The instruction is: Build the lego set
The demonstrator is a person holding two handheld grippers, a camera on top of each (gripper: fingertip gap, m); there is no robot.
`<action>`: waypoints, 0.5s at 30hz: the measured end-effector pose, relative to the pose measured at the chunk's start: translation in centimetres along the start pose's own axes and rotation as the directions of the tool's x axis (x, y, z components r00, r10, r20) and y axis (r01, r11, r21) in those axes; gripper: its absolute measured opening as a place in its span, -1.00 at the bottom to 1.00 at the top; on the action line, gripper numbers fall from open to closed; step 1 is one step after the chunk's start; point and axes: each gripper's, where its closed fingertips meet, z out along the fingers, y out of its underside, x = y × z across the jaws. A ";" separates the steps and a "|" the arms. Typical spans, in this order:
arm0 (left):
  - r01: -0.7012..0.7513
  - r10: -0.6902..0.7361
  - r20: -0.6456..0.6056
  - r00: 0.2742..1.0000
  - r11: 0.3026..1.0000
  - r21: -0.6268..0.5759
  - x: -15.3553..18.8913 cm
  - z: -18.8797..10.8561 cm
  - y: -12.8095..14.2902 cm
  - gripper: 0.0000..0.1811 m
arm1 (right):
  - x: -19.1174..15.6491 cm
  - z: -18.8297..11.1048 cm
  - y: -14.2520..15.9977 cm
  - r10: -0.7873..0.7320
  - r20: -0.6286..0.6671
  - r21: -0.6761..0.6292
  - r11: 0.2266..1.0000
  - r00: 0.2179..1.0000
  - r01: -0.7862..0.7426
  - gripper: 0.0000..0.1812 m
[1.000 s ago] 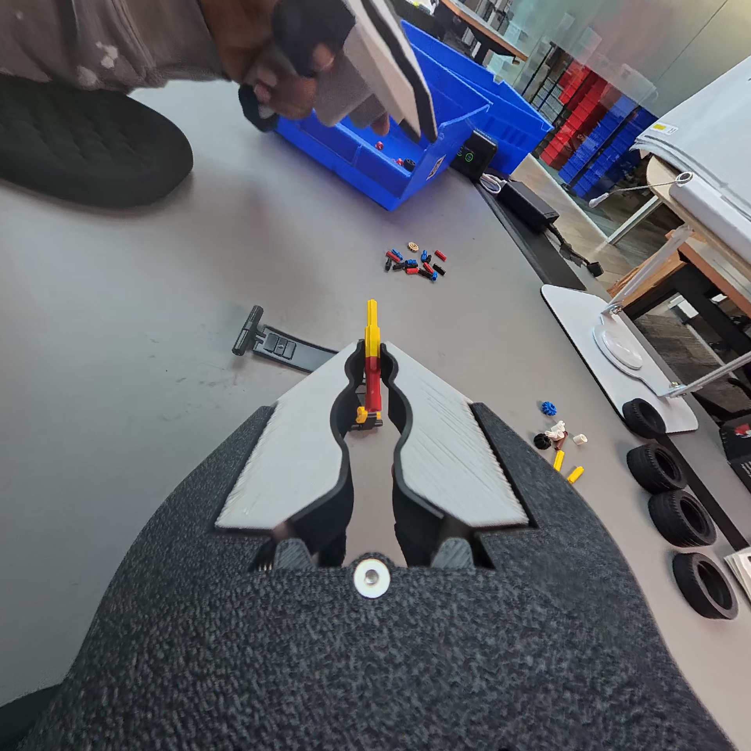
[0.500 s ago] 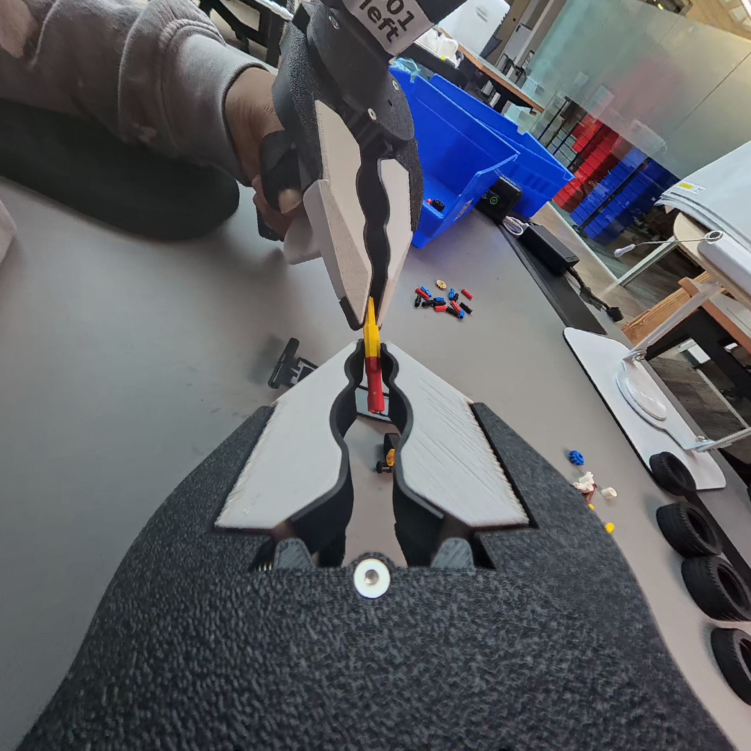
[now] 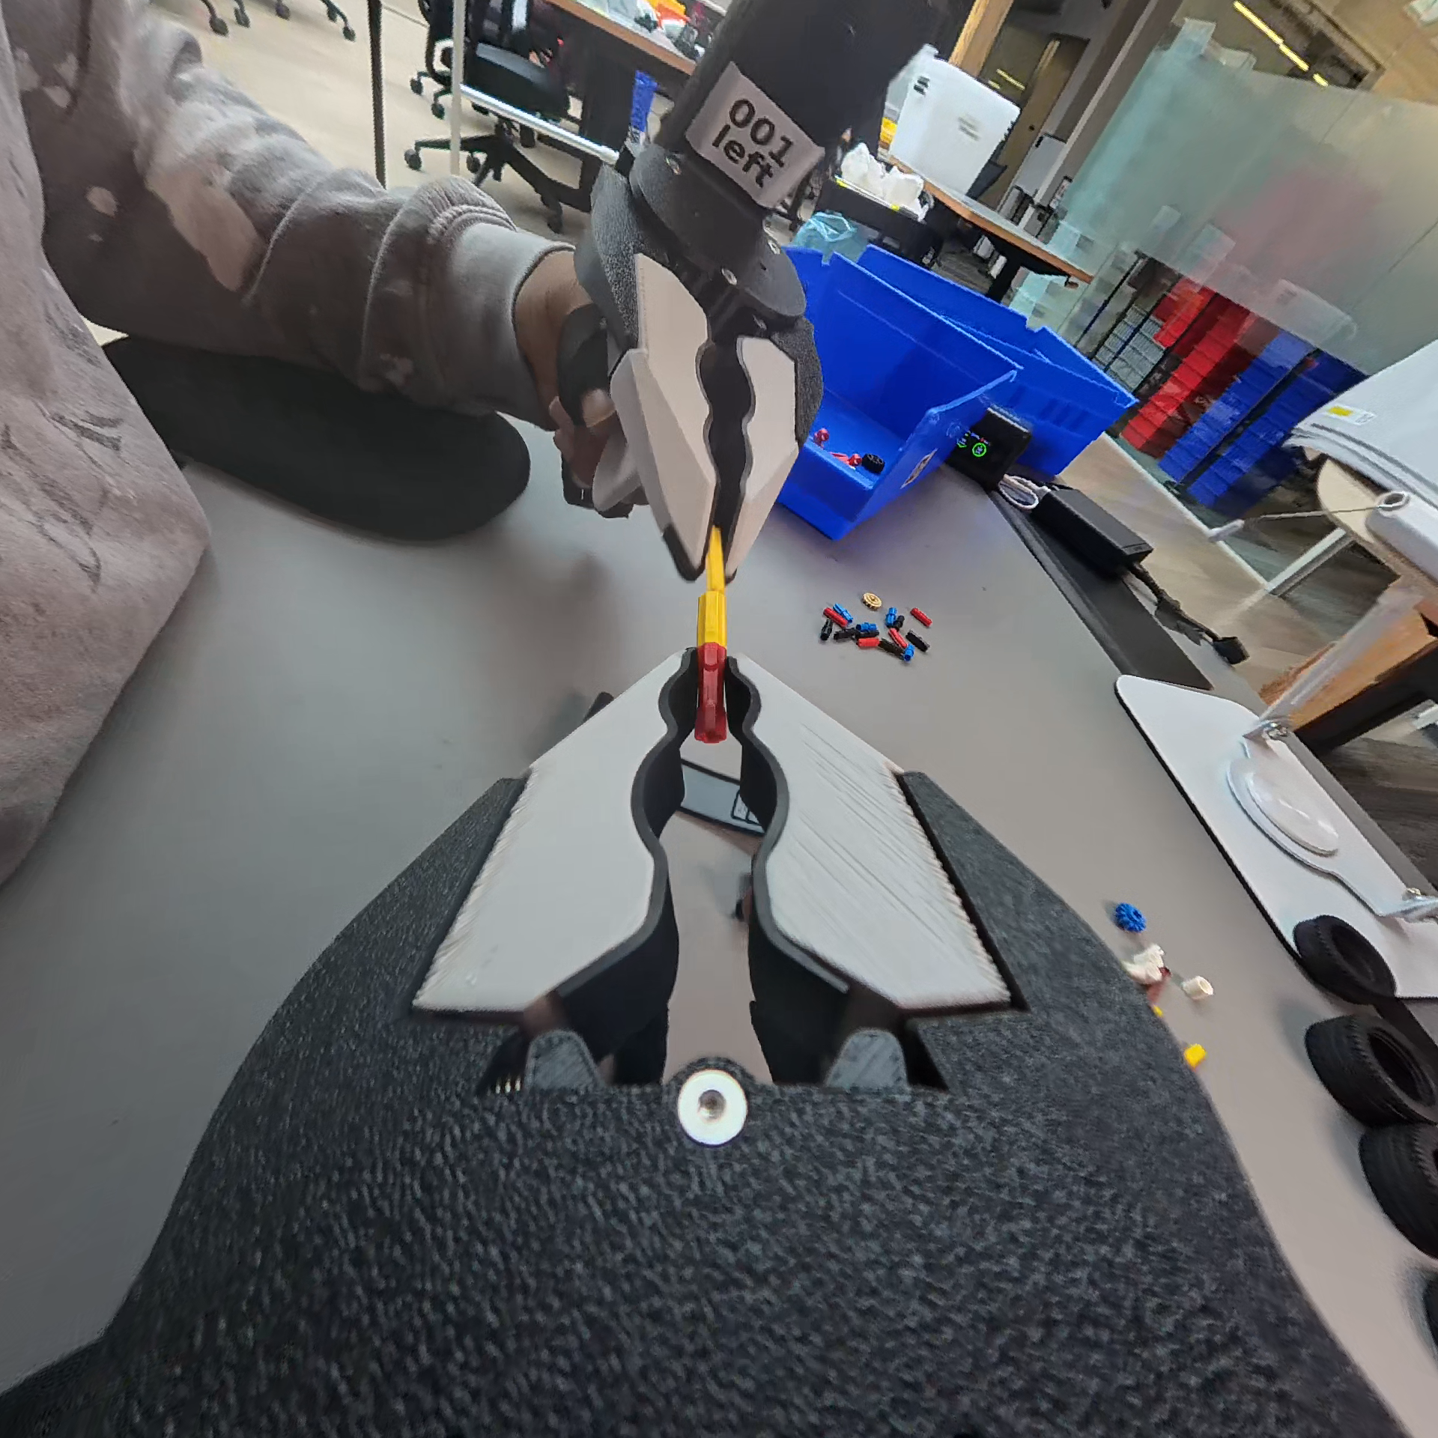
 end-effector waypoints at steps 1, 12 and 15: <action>0.012 -0.013 0.035 0.999 0.999 0.030 -0.9 -1.2 -0.4 -0.98 | 0.7 -0.8 0.3 0.014 -0.019 -0.004 1.000 1.000 -0.014 -0.96; -0.041 0.047 0.195 0.980 0.999 -0.032 -3.2 -1.6 0.8 -0.99 | 1.7 -0.6 2.6 0.061 -0.061 -0.075 0.995 0.996 -0.065 -0.95; -0.031 0.041 0.249 0.968 0.999 -0.045 -4.2 -1.5 1.4 -0.98 | 2.6 -0.5 4.4 0.045 -0.109 -0.160 0.985 0.993 -0.063 -0.95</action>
